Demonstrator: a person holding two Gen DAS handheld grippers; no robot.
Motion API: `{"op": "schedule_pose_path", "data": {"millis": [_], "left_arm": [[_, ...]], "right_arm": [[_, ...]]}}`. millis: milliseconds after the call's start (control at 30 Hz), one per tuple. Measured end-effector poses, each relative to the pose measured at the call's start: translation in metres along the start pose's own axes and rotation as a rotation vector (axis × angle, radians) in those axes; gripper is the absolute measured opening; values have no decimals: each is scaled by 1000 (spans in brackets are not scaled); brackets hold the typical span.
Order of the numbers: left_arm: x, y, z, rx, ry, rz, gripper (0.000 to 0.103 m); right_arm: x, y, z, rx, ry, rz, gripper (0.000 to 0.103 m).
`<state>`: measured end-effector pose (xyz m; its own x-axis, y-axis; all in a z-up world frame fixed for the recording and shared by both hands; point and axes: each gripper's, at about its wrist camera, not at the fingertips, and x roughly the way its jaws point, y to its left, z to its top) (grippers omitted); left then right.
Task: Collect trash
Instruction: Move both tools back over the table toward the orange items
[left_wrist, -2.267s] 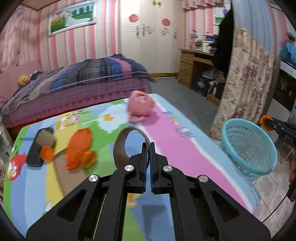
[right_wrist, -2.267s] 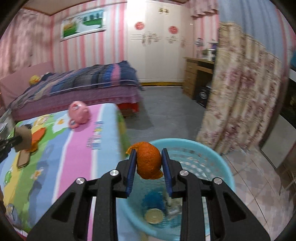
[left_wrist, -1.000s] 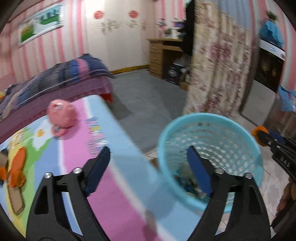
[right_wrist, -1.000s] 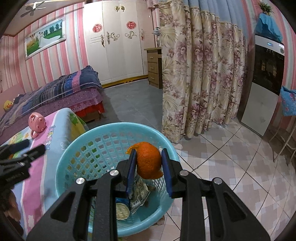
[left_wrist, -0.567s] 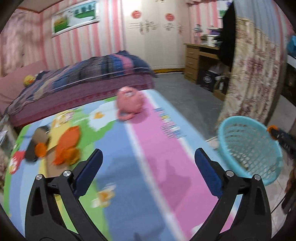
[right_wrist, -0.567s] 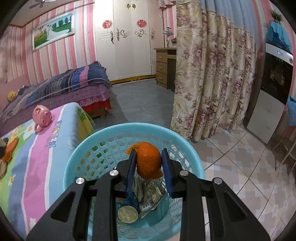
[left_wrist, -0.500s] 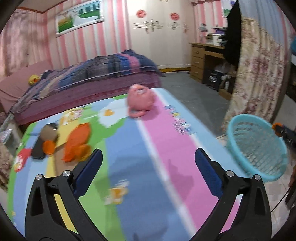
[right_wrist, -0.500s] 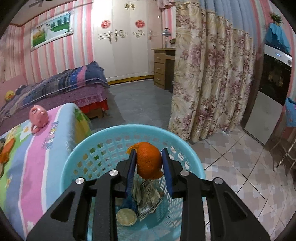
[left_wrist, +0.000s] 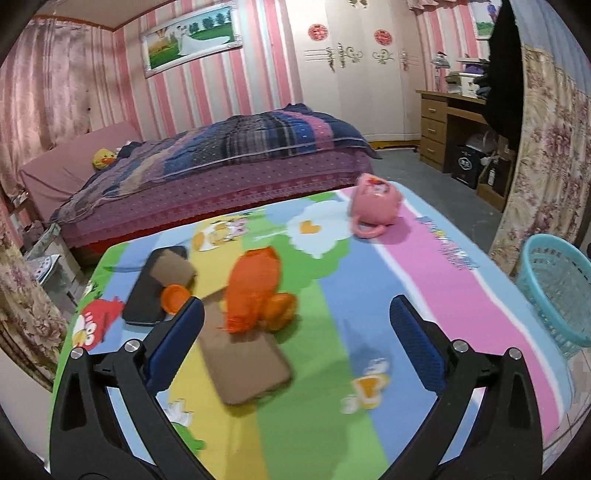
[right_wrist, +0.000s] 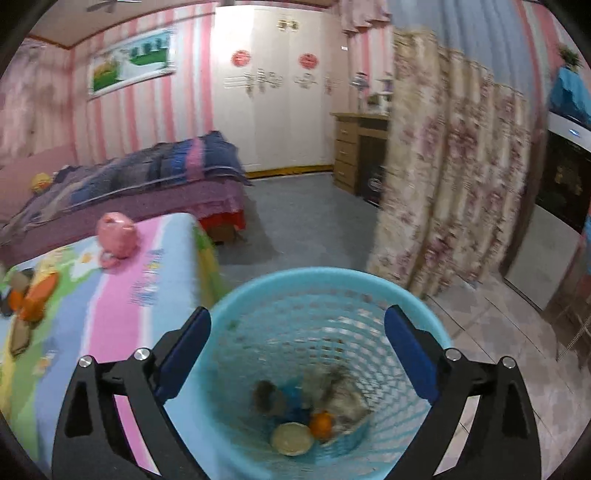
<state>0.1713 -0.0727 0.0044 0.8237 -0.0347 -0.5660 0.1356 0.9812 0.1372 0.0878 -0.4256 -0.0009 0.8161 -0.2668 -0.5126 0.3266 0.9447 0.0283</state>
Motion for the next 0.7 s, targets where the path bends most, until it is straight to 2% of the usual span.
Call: {"op": "schedule_pose_path", "data": {"millis": [267, 367, 700], "left_arm": [[22, 76, -9, -126, 52, 57, 97], [28, 106, -14, -175, 62, 93, 97], [45, 158, -23, -225, 81, 140, 97]], "right_arm": [[3, 100, 1, -129, 25, 194, 93], [14, 137, -5, -174, 55, 235, 93], [39, 248, -25, -336, 118, 344, 93]]}}
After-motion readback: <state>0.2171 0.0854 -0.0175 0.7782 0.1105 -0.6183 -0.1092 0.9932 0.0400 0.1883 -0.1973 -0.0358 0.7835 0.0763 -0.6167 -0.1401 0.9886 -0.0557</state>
